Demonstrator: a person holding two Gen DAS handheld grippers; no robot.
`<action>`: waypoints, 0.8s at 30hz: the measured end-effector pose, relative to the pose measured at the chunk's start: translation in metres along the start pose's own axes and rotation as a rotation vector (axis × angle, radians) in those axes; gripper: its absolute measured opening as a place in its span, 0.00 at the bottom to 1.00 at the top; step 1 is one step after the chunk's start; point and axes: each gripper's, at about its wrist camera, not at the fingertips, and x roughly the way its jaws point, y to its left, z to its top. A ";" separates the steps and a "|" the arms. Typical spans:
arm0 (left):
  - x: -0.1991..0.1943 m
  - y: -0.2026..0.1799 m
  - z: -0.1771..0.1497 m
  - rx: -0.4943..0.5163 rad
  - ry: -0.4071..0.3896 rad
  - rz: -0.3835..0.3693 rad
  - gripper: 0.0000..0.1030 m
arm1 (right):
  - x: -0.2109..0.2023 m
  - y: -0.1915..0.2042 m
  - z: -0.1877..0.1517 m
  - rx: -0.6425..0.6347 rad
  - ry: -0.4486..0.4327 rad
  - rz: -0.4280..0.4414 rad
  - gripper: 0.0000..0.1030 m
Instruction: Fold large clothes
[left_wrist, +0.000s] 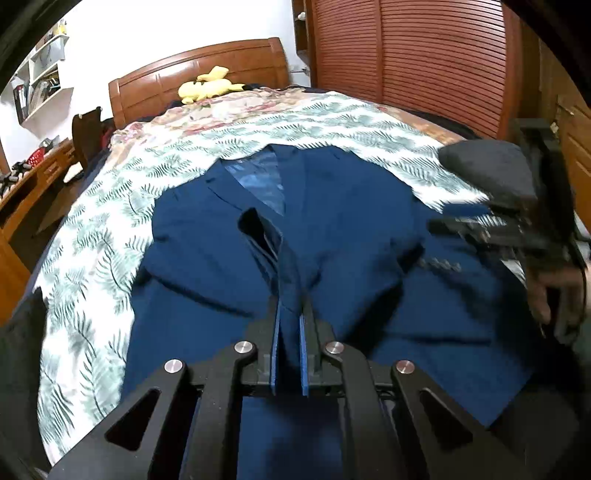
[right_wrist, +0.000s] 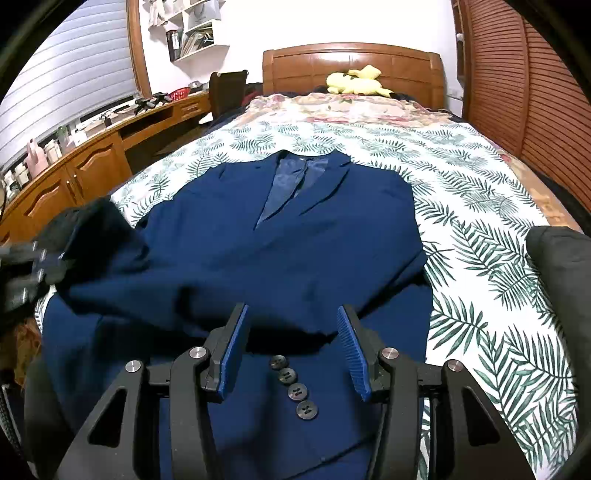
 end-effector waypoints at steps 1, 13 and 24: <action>0.000 -0.003 -0.004 0.000 0.004 0.000 0.09 | 0.000 -0.001 0.000 0.001 -0.001 0.000 0.49; -0.006 -0.018 -0.047 -0.077 0.019 -0.050 0.12 | 0.001 -0.006 0.000 0.003 0.003 0.000 0.49; -0.032 -0.002 -0.056 -0.124 -0.019 -0.034 0.43 | 0.005 -0.002 0.000 -0.013 0.005 0.014 0.49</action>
